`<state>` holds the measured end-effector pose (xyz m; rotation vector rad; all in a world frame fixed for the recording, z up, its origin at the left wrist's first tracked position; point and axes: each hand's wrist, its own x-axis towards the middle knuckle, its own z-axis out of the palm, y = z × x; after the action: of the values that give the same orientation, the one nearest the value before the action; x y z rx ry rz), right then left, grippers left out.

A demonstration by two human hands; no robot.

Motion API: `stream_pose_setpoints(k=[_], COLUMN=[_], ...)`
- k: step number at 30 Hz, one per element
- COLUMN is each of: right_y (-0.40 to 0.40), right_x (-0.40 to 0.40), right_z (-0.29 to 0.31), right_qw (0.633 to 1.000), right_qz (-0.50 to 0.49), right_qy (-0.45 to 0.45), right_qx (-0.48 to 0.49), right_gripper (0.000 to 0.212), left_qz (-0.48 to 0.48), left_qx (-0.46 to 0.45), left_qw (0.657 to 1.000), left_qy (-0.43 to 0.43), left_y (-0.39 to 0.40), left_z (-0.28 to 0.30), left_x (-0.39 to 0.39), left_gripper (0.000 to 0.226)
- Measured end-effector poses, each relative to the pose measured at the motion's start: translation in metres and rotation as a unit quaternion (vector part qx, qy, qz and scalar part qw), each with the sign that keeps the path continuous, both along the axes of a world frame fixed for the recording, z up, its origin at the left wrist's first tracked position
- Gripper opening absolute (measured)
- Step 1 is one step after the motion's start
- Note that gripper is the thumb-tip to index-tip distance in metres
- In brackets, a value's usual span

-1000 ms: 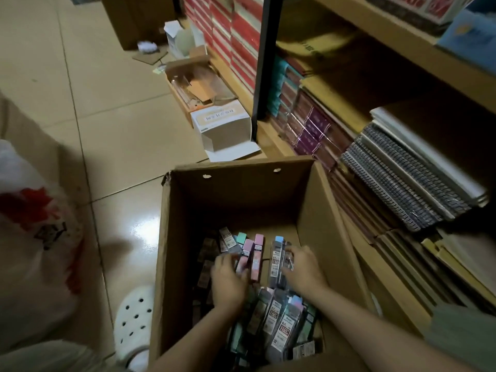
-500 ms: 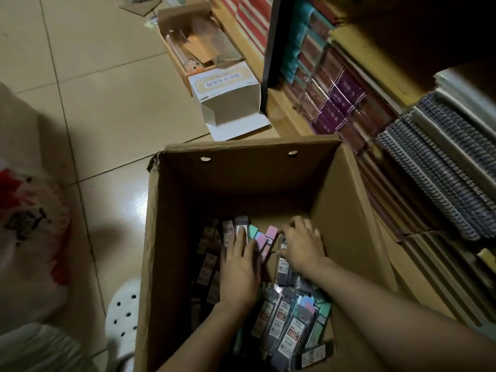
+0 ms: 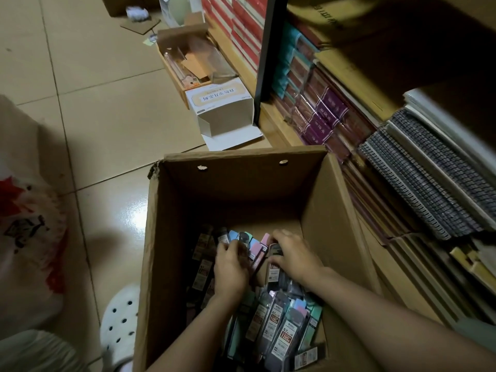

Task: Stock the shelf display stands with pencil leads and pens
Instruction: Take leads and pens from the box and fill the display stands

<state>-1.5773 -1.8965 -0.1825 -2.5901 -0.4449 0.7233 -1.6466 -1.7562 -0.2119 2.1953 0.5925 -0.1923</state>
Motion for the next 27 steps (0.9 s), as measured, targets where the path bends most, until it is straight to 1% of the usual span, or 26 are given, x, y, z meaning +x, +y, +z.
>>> stream_pose_setpoints(k=[2,5,6,7,9,11,12,14,15,19,23,24,26,27], right_y=[-0.002,-0.004,-0.005,-0.006,-0.007,-0.006,-0.005,-0.001,0.002,0.009,0.015,0.017,0.021,0.022], right_x=[-0.001,0.001,0.002,0.004,0.01,0.014,0.015,0.016,0.016,0.018,0.019,0.019,0.019,0.02], right_z=[0.003,0.01,0.015,0.02,0.033,0.045,0.051,0.057,0.059,0.058,0.05,0.048,0.043,0.04], right_qw=[0.998,0.994,0.991,0.987,0.981,0.983,0.985,0.985,0.985,0.976,0.965,0.962,0.95,0.947], right_qz=[-0.02,-0.069,-0.091,-0.112,-0.139,-0.129,-0.117,-0.103,-0.103,-0.128,-0.168,-0.174,-0.195,-0.209], right_qy=[0.024,0.034,0.037,0.036,0.027,0.028,0.035,0.045,0.048,0.062,0.08,0.09,0.109,0.108], right_qx=[0.048,0.078,0.093,0.11,0.131,0.127,0.124,0.128,0.132,0.164,0.184,0.192,0.217,0.217], right_gripper=[0.023,0.022,0.023,0.023,0.023,0.021,0.02,0.02,0.02,0.018,0.024,0.026,0.028,0.029], left_qz=[0.025,0.109,0.123,0.13,0.142,0.168,0.177,0.175,0.17,0.168,0.126,0.118,0.128,0.151], left_qx=[-0.037,-0.119,-0.137,-0.159,-0.223,-0.274,-0.287,-0.311,-0.326,-0.419,-0.463,-0.466,-0.457,-0.448], left_qw=[0.999,0.987,0.983,0.979,0.964,0.947,0.941,0.933,0.929,0.891,0.877,0.876,0.88,0.881], left_qy=[0.005,0.002,0.001,0.002,0.006,0.014,0.02,0.041,0.048,0.047,0.025,0.02,0.017,0.016], left_y=[0.001,0.001,0.0,0.0,0.001,0.003,0.005,0.005,0.004,0.001,0.001,0.0,-0.002,-0.003], left_z=[0.002,0.007,0.009,0.011,0.017,0.022,0.022,0.024,0.026,0.037,0.038,0.036,0.029,0.024], left_x=[0.002,0.001,0.0,0.0,-0.001,-0.002,-0.002,-0.002,-0.002,-0.004,-0.002,-0.001,0.0,0.001], left_gripper=[0.025,0.022,0.023,0.025,0.037,0.046,0.044,0.028,0.024,0.016,0.019,0.017,0.013,0.012])
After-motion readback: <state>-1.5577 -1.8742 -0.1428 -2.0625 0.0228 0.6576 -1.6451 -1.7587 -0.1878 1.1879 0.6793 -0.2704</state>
